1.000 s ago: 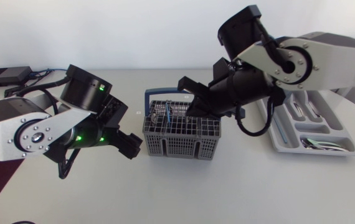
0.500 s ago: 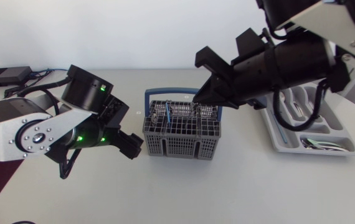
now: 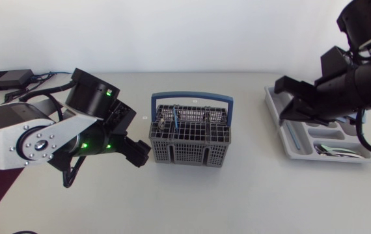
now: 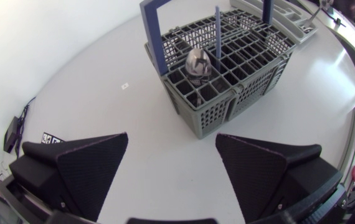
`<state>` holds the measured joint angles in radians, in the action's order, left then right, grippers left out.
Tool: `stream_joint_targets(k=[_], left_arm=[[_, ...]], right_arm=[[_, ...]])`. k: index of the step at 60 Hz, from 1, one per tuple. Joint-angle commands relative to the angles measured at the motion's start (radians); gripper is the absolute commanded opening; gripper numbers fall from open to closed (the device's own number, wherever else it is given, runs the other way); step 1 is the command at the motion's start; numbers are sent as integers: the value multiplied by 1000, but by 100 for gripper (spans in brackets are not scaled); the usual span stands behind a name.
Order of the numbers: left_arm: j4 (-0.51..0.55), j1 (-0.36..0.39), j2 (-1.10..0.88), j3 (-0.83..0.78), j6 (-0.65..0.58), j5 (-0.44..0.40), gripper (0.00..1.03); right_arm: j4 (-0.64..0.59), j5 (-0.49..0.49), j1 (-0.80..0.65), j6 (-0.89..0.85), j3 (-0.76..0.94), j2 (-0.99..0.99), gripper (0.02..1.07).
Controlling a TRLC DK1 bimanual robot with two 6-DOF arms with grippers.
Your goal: Transfer all utensils from the basket to the drawer tray.
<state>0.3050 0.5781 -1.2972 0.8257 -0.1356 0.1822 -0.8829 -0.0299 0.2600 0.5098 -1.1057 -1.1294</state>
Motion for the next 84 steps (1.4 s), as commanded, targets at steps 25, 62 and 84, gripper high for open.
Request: stream_joint_targets(k=[25, 62, 84], left_arm=[[3, 19, -4, 6, -7, 5, 99], [11, 20, 7, 3, -7, 5, 99], [9, 22, 6, 1, -7, 5, 99]], right_arm=[[368, 265, -450, -378, 178, -259, 8], [690, 381, -584, -513, 167, -569, 8], [733, 380, -521, -534, 222, -558, 71]])
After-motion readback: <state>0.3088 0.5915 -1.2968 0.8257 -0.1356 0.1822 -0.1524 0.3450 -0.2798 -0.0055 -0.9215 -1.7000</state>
